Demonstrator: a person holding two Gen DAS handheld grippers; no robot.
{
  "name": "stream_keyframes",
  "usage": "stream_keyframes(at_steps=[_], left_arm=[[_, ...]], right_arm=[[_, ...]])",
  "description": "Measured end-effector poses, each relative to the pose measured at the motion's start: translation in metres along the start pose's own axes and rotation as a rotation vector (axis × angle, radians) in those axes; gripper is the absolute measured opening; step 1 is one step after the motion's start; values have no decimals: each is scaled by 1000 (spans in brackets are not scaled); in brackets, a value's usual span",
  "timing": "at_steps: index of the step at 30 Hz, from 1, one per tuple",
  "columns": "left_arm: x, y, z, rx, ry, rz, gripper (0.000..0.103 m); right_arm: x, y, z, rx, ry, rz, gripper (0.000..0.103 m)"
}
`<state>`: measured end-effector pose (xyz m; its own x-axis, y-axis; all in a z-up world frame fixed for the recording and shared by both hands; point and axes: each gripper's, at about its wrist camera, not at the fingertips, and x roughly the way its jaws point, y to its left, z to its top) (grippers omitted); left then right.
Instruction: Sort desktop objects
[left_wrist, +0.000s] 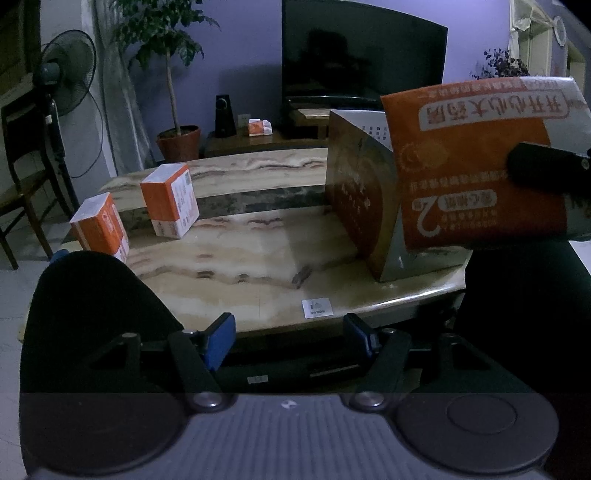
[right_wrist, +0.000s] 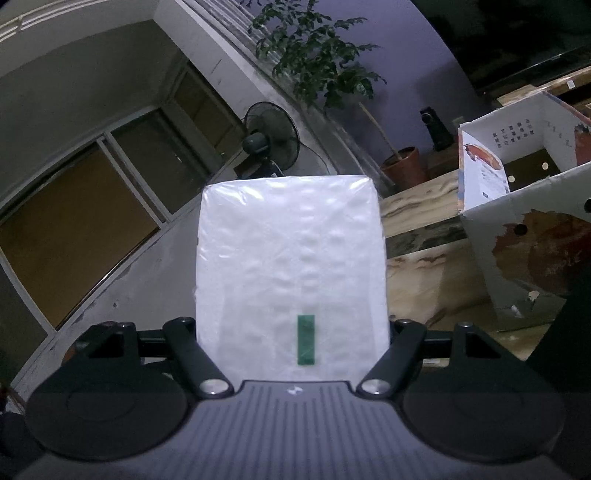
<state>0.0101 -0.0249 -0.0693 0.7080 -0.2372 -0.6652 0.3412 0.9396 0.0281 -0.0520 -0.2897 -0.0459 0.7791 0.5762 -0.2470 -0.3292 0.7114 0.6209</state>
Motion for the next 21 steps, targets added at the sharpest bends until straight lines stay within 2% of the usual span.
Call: stream_keyframes(at_steps=[21], left_arm=[[2, -1, -3, 5, 7, -3, 65]], right_arm=[[0, 11, -1, -34, 12, 12, 75]])
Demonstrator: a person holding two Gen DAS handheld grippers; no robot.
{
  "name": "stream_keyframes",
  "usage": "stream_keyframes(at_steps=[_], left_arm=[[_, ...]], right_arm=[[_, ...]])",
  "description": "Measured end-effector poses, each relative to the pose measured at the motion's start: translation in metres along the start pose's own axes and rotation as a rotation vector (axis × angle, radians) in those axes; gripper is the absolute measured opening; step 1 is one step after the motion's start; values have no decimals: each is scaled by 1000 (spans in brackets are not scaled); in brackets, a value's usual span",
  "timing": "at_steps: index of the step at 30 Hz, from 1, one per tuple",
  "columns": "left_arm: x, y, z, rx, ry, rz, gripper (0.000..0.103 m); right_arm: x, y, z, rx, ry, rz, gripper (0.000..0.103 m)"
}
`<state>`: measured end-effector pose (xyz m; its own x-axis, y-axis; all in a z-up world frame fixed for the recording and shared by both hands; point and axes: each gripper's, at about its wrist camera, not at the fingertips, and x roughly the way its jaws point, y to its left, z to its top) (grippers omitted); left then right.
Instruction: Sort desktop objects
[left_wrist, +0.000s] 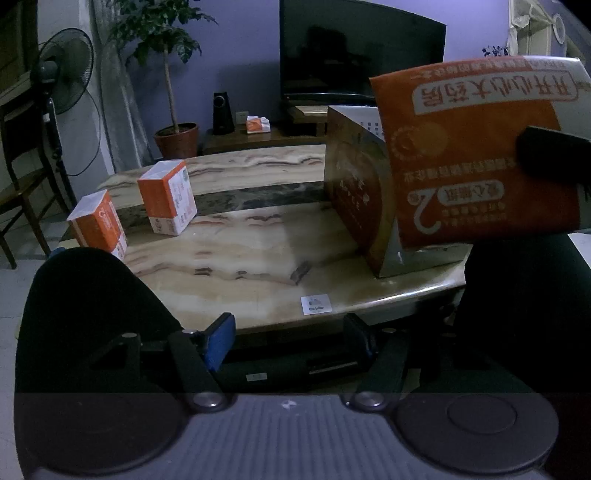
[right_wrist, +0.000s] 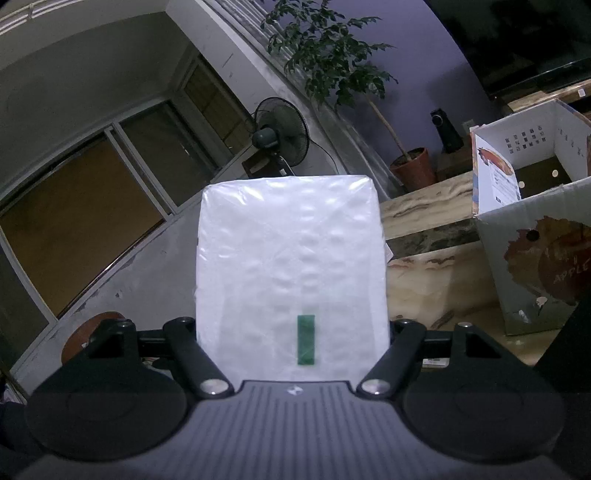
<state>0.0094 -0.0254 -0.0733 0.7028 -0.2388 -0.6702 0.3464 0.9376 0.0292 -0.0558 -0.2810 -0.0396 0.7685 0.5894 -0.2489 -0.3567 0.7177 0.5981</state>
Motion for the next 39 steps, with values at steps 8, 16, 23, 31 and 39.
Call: stream_keyframes(at_steps=[8, 16, 23, 31, 39], left_arm=[[0, 0, -1, 4, 2, -2, 65], [-1, 0, -1, 6, 3, -4, 65], [-1, -1, -1, 8, 5, -6, 65], [-2, -3, -1, 12, 6, -9, 65], [-2, -3, -1, 13, 7, -9, 65]], right_arm=[[0, -2, 2, 4, -1, -6, 75], [0, -4, 1, 8, -4, -15, 75], [1, -8, 1, 16, -7, -22, 75], [0, -12, 1, 22, -14, -30, 75], [-3, -15, 2, 26, -23, -43, 75]])
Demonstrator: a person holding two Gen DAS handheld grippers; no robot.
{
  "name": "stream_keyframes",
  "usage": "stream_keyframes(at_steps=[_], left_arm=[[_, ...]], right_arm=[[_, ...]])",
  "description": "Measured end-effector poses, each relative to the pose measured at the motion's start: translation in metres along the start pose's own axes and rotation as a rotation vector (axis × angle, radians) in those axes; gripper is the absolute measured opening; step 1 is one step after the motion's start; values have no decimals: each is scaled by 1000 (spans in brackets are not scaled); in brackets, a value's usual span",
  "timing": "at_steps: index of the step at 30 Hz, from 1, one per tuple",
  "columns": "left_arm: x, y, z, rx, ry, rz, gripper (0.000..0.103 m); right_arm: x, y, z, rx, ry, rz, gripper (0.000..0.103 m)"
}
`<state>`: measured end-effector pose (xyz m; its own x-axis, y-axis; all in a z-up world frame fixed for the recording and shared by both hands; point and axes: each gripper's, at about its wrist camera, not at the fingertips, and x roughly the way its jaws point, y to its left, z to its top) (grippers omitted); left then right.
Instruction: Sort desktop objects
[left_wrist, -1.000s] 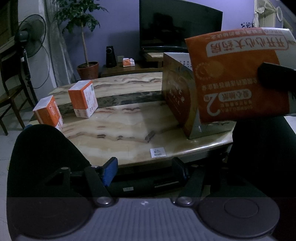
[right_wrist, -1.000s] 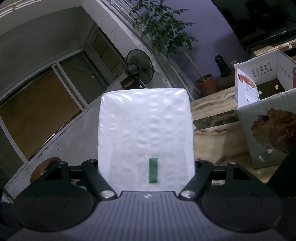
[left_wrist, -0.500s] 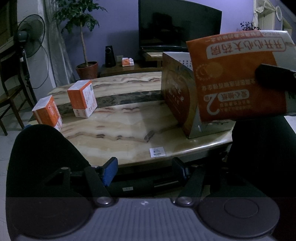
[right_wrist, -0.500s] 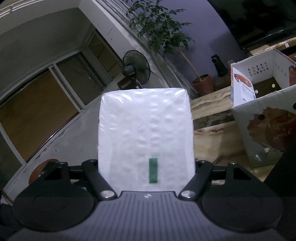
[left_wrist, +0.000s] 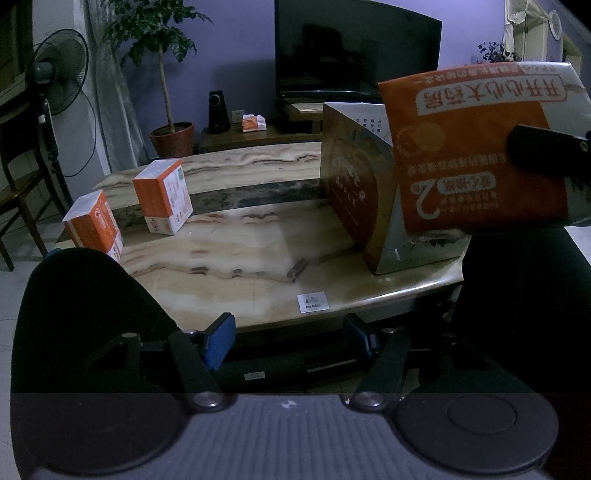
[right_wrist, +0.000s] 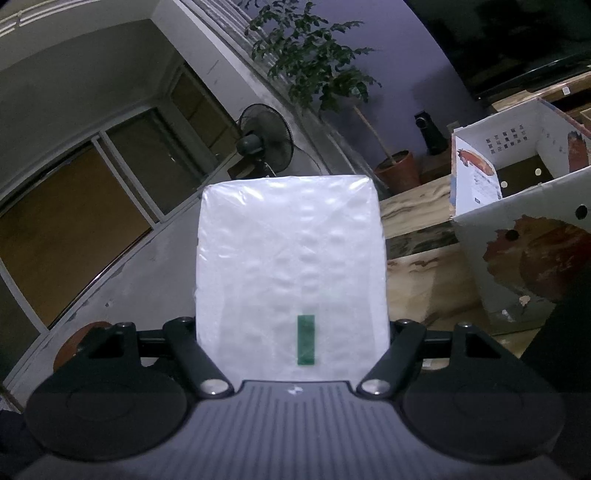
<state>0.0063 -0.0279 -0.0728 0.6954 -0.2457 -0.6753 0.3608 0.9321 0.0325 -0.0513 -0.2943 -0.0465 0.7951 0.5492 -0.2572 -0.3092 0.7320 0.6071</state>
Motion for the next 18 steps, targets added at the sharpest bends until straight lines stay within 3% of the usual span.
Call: stream_keyframes(at_steps=[18], left_arm=[[1, 0, 0, 9, 2, -7, 65]], right_arm=[[-7, -12, 4, 17, -24, -33, 75]])
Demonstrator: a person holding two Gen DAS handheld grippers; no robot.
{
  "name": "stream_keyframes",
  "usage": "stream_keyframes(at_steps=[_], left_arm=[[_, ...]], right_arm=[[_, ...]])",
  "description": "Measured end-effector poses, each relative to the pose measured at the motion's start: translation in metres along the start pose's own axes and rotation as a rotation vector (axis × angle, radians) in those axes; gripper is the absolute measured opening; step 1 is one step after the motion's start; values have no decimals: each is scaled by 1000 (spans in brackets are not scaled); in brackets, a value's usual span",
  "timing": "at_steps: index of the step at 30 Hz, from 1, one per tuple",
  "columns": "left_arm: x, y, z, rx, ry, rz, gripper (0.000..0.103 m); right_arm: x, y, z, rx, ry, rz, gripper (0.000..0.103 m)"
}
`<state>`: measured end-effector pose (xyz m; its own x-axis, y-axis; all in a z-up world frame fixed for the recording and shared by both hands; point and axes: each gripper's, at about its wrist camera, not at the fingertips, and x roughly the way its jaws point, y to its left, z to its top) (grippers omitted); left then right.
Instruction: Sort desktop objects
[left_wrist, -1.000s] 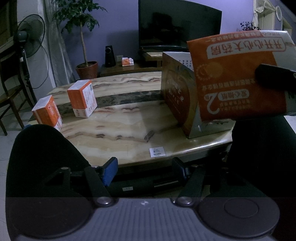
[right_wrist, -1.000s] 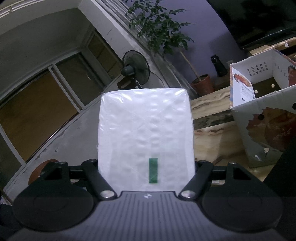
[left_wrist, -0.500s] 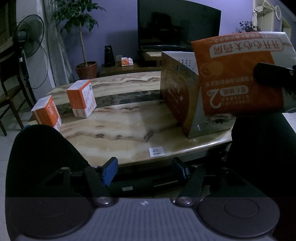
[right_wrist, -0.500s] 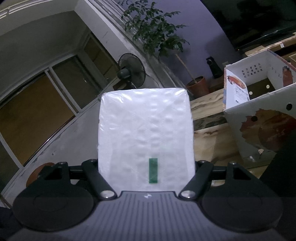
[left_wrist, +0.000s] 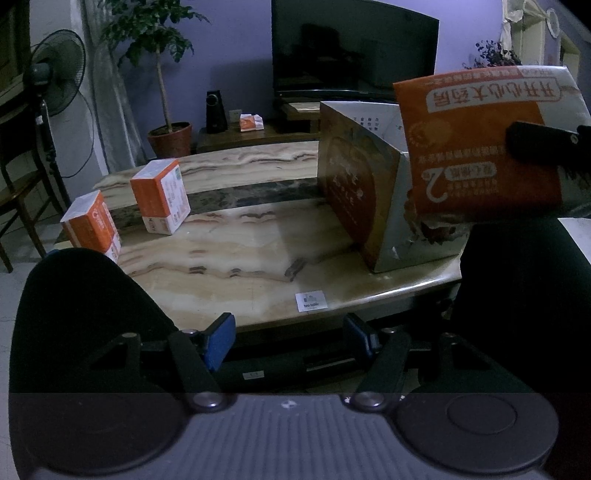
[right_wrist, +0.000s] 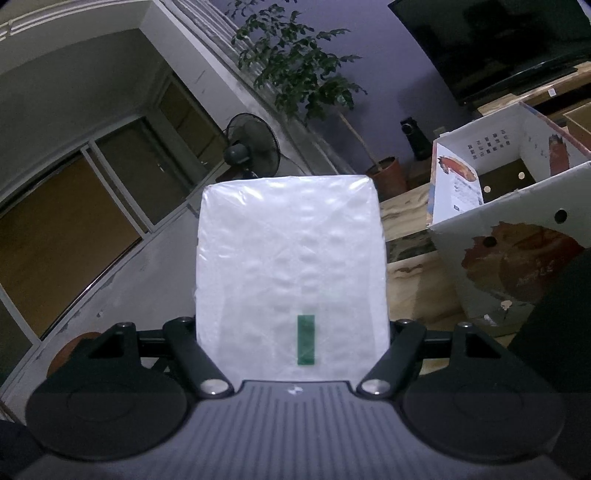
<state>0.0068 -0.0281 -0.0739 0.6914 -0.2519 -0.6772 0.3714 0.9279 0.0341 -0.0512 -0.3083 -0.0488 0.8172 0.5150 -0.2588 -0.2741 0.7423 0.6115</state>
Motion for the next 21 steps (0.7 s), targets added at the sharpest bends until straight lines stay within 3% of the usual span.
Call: stream_keyframes(at_steps=[21], left_arm=[[-2, -12, -2, 55, -6, -53, 65]], right_arm=[[-3, -6, 1, 9, -7, -12, 75]])
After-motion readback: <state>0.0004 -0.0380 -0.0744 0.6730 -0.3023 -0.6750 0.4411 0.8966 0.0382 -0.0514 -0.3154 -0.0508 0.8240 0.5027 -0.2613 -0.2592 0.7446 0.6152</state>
